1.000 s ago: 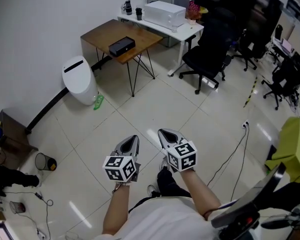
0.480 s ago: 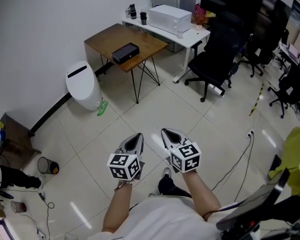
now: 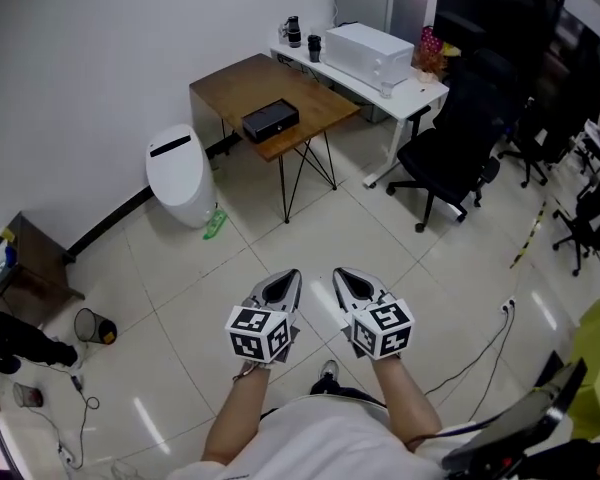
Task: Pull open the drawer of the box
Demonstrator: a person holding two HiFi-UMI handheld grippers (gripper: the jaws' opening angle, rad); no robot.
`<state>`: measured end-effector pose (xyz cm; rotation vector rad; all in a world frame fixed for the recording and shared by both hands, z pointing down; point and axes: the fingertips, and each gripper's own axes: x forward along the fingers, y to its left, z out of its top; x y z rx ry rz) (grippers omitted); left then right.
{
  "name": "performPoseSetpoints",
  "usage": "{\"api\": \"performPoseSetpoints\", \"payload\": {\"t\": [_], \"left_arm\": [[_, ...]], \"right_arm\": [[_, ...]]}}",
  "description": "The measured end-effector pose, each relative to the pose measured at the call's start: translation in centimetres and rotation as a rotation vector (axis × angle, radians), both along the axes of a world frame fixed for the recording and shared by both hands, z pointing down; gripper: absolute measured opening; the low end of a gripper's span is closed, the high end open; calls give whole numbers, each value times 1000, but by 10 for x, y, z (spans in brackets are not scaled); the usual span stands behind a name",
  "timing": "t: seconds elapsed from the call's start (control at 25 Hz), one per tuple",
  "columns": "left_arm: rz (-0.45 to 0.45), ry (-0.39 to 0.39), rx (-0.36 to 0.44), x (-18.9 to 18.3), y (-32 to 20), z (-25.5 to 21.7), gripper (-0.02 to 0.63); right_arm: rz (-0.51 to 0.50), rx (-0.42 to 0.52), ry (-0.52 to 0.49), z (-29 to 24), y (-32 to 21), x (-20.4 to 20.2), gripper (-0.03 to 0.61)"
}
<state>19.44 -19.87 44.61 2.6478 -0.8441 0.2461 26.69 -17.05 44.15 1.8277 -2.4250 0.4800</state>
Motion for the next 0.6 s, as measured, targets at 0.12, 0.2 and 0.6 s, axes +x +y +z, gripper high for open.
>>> {"api": "performPoseSetpoints", "payload": {"t": [0.12, 0.2, 0.6], "left_arm": [[-9, -1, 12, 14, -15, -5, 2], [-22, -4, 14, 22, -24, -4, 2], [-79, -36, -29, 34, -60, 17, 2]], "right_arm": [[-10, 15, 12, -5, -13, 14, -14], [-23, 18, 21, -5, -22, 22, -14], [-66, -7, -3, 10, -60, 42, -14]]}}
